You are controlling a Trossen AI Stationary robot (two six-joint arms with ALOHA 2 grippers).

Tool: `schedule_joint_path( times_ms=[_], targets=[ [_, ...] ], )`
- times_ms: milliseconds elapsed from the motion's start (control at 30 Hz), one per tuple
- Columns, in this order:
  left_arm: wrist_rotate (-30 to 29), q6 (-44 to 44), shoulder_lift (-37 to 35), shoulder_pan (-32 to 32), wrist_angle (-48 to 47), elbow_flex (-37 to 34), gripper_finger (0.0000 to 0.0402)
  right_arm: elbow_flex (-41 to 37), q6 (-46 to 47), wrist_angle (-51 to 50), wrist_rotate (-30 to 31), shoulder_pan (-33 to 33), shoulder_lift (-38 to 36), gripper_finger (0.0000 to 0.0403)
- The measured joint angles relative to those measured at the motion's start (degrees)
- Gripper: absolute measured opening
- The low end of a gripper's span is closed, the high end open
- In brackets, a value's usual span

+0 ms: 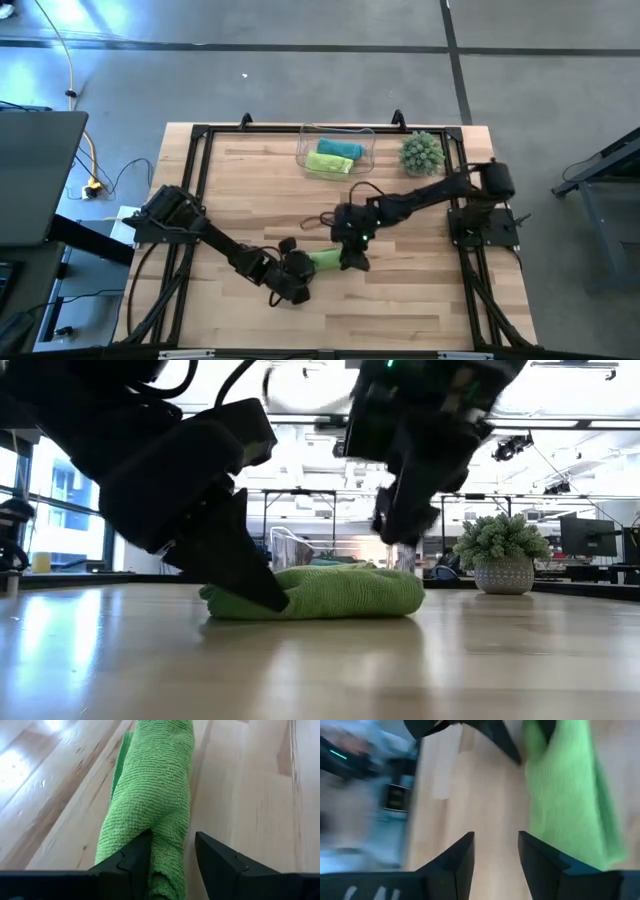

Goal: Roll microfiber towels into tight, uniform cylinder then place into a basket
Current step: Put the green microfiber cloth into the transparent bin

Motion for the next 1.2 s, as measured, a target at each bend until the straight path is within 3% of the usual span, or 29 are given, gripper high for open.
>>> schedule_joint_path(
  times_ms=[233, 333, 467, 767, 967, 1200],
  targets=[
    [3.57, -3.14, -0.02, 0.92, 2.45, -0.05, 0.0144, 0.13, -25.41, 3.17, 39.29, 12.93, -2.59, 0.0144],
    [7.29, -3.13, 0.00, 1.42, 5.41, -0.15, 0.0144, 0.13, -29.72, 6.92, 48.01, 16.25, 0.66, 0.0145],
    [11.88, -2.94, 0.04, 2.05, 7.60, -0.20, 0.0144, 0.13, -24.71, 9.33, 48.60, 16.95, 3.43, 0.0154],
    [12.82, -3.37, 0.04, 3.10, 7.75, -0.22, 0.0144, 0.19, -18.47, 12.23, 44.46, 19.21, 4.51, 0.0200],
    [13.14, -3.37, 0.09, 3.04, 8.72, -0.28, 0.0144, 0.24, -18.42, 13.43, 48.89, 18.71, 8.71, 0.0200],
    [15.08, -1.17, -2.25, 2.77, 9.65, -0.52, 0.0144, 0.50, -12.01, 15.05, 48.56, 16.52, 12.99, 0.0195]
  ],
)
